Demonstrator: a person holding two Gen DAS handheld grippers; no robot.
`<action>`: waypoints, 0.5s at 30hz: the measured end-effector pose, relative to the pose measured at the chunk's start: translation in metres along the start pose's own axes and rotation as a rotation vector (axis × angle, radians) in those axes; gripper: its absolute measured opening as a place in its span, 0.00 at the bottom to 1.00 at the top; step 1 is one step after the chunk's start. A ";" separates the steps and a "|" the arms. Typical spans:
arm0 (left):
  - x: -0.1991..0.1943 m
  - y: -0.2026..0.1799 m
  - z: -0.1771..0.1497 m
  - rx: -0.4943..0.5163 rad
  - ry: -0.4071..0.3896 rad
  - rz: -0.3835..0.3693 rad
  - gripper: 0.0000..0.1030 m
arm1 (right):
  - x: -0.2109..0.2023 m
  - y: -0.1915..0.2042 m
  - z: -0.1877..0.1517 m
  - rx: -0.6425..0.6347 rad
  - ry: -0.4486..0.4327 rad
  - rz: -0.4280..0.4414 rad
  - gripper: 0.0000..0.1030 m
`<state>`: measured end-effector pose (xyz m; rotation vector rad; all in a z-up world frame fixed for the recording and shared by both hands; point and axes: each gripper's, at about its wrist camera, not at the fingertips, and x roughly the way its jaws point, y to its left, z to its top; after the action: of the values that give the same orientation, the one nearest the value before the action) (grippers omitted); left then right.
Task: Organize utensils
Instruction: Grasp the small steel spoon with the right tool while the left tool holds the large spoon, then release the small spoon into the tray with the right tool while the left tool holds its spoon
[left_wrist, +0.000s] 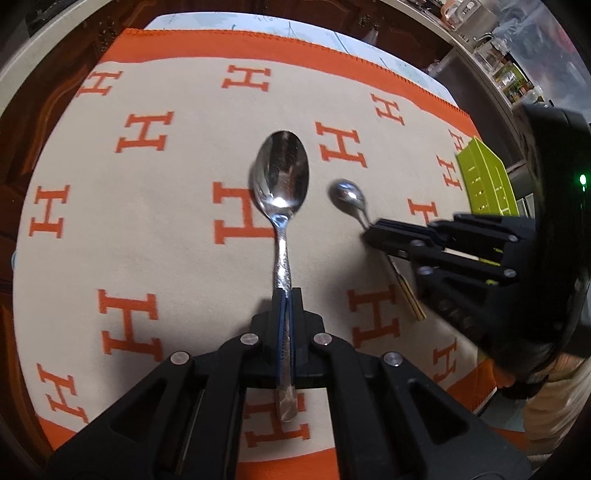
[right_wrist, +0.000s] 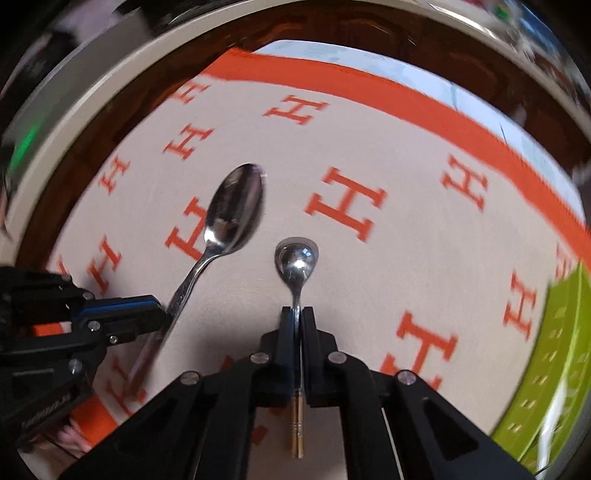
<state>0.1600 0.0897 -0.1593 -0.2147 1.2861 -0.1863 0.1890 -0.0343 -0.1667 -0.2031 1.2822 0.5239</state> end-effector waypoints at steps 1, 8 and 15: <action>-0.001 0.000 0.001 0.000 -0.004 0.004 0.00 | -0.003 -0.009 -0.002 0.050 -0.003 0.034 0.03; 0.002 0.000 0.004 0.008 0.002 0.020 0.00 | -0.053 -0.049 -0.031 0.257 -0.080 0.149 0.03; 0.009 -0.005 0.008 0.022 0.023 0.005 0.06 | -0.119 -0.108 -0.071 0.449 -0.164 0.010 0.03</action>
<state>0.1705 0.0835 -0.1642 -0.1910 1.3066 -0.1984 0.1577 -0.1894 -0.0899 0.2179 1.2077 0.2445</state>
